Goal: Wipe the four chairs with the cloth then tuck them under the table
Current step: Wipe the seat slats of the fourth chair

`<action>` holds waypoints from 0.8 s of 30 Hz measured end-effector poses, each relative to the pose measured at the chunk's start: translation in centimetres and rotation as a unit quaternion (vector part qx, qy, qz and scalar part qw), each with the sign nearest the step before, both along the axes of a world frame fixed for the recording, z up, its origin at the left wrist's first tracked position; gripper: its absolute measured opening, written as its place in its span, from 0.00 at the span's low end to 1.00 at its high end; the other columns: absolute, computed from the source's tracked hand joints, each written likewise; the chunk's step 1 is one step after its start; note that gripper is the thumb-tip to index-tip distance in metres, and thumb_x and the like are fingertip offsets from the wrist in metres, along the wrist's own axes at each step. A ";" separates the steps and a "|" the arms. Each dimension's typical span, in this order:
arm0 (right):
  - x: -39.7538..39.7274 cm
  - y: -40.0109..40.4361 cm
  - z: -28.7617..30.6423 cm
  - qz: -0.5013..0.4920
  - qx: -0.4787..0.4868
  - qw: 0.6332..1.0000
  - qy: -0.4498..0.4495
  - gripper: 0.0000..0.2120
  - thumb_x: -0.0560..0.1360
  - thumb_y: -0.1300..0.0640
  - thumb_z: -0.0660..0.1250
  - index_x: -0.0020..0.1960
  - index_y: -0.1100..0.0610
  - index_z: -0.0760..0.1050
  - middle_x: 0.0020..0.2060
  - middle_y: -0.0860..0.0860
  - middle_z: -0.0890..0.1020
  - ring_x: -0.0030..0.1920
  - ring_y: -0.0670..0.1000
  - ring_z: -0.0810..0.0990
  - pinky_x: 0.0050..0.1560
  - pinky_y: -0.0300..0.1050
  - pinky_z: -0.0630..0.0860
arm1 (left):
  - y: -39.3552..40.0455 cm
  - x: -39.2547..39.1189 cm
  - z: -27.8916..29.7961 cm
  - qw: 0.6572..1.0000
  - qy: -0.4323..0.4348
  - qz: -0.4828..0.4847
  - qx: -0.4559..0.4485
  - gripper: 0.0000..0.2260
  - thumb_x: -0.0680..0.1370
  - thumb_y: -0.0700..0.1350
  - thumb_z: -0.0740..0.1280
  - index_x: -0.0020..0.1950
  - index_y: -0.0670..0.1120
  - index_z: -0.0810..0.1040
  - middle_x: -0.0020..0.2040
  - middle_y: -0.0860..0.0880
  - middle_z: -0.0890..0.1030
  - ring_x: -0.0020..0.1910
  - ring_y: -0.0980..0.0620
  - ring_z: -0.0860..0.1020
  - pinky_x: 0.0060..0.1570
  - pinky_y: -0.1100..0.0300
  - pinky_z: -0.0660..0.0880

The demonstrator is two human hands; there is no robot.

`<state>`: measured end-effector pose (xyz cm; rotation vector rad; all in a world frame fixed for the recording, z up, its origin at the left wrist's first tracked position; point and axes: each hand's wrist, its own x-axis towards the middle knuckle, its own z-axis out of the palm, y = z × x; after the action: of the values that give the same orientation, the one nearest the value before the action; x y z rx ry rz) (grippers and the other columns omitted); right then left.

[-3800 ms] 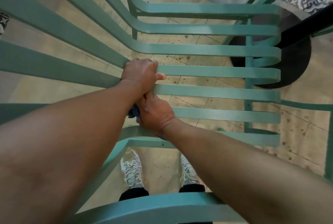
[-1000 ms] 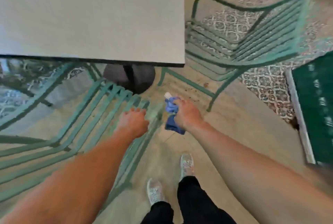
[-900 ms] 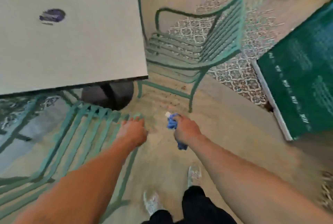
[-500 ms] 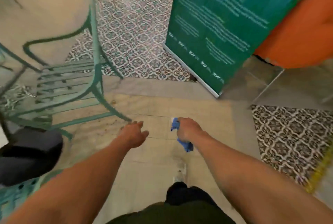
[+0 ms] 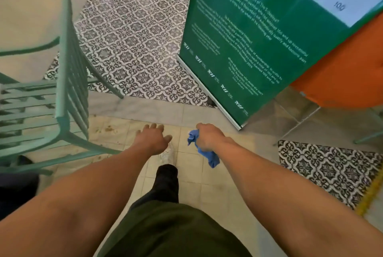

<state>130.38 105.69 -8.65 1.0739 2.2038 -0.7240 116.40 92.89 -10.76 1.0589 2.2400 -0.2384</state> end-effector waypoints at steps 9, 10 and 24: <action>-19.1 14.1 2.7 0.100 0.022 0.994 -0.037 0.23 0.76 0.62 0.64 0.70 0.57 0.66 0.65 0.57 0.73 0.62 0.59 0.74 0.53 0.48 0.73 | 11.5 -15.9 -0.6 0.996 -0.028 0.080 0.011 0.28 0.81 0.62 0.53 0.75 0.47 0.62 0.74 0.44 0.65 0.73 0.42 0.62 0.69 0.41 0.60; -21.3 15.6 3.2 0.119 0.026 0.992 -0.040 0.22 0.76 0.62 0.65 0.69 0.57 0.67 0.65 0.57 0.73 0.62 0.60 0.74 0.54 0.49 0.73 | 12.7 -17.9 -0.3 0.996 -0.025 0.088 0.011 0.28 0.81 0.62 0.53 0.76 0.48 0.62 0.75 0.44 0.65 0.73 0.42 0.61 0.69 0.42 0.59; -50.6 33.6 2.7 0.292 0.029 0.956 -0.007 0.27 0.75 0.64 0.66 0.72 0.55 0.65 0.66 0.56 0.72 0.61 0.60 0.74 0.57 0.51 0.76 | 29.0 -42.0 -0.3 0.970 0.009 0.242 -0.009 0.30 0.80 0.63 0.53 0.77 0.47 0.61 0.76 0.42 0.62 0.75 0.40 0.59 0.72 0.39 0.57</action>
<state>79.78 139.27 -5.91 0.3994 2.3653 -0.3848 74.45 121.93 -11.06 0.4736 2.4253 -0.0577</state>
